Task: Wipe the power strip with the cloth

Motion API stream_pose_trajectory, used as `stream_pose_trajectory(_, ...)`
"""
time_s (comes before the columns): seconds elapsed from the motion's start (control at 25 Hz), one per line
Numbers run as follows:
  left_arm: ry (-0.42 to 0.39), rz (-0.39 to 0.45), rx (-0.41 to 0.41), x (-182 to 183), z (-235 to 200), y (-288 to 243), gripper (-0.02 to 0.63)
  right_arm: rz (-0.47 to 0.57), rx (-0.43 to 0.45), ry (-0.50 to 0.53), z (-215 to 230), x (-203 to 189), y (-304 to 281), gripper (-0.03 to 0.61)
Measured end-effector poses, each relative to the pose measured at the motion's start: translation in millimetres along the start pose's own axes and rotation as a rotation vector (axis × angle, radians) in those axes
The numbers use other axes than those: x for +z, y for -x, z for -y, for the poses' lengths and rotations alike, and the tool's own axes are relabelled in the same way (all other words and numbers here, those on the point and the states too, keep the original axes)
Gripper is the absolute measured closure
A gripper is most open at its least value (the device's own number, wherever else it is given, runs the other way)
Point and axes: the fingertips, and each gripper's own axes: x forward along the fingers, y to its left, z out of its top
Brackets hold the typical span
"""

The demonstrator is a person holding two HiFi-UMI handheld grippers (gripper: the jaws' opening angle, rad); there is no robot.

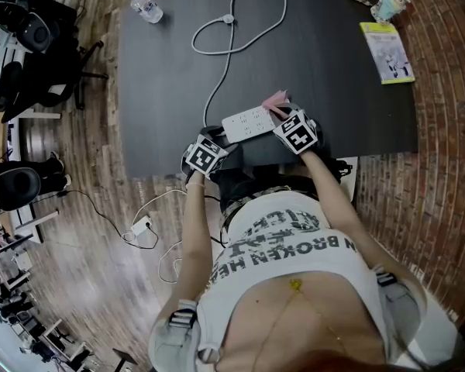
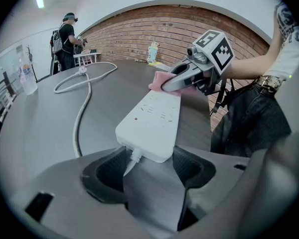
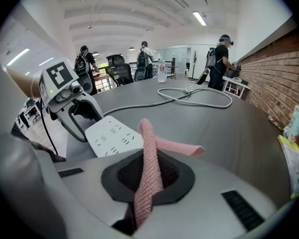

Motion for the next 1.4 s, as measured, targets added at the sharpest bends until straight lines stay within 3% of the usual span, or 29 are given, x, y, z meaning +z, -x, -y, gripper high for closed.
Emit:
stream_pose_trajectory(0.76, -0.003, 0.001, -0.006, 2.9, 1.4, 0.7, 0.339, 0.016, -0.093, -0.087, 40.4, -21.2, 17.0, 0.563)
stream_pose_trajectory(1.08, -0.003, 0.004, -0.005, 1.2, 2.0, -2.4, 0.341, 0.010, -0.118, -0.188, 58.7, -38.5, 26.9, 0.563)
stream_pose_trajectory(1.24, 0.001, 0.009, -0.003, 2.6, 2.5, -3.7, 0.339, -0.110, -0.148, -0.143, 63.0, -71.3, 22.5, 0.563)
stream_pose_trajectory(1.4, 0.000, 0.011, 0.000, 4.1, 1.5, -0.4, 0.339, -0.056, -0.163, -0.153, 61.7, -58.8, 27.6, 0.563)
